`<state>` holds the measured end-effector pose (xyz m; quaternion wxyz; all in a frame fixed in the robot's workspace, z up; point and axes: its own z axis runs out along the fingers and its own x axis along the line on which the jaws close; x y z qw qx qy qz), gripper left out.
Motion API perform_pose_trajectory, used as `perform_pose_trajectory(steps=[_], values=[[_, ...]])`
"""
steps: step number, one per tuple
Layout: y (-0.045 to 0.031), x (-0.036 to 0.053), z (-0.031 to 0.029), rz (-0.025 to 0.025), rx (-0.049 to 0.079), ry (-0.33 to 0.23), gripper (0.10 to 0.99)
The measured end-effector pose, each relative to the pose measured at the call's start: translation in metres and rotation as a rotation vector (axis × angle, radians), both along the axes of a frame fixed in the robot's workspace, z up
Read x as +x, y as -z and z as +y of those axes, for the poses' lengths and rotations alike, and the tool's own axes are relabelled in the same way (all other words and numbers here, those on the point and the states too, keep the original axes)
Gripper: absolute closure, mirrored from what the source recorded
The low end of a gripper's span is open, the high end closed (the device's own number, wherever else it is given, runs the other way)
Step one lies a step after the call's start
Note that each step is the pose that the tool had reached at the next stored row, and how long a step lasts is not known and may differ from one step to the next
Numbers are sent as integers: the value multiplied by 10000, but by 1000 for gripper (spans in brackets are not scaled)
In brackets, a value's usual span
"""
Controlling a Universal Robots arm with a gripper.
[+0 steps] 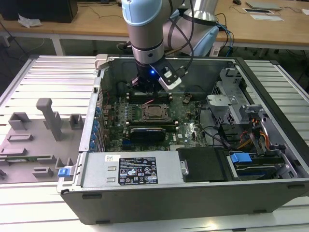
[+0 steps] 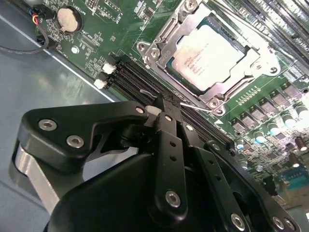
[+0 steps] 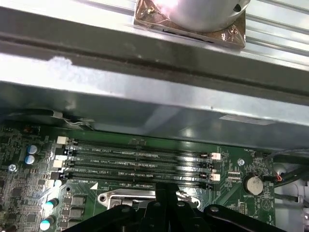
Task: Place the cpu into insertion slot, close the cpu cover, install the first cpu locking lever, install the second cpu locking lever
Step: 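Install the first cpu locking lever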
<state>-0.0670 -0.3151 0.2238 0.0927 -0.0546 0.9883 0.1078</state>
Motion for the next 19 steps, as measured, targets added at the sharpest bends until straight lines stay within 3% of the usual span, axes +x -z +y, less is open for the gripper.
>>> perform_pose_trajectory(steps=[6,7,9,11,19], values=[[10,1,40,0,-2,81,980],[14,-2,41,-33,-3,86,980],[30,-10,40,-255,-12,87,980],[42,-16,39,-357,-21,112,980],[111,-17,40,-362,-51,1100,980]])
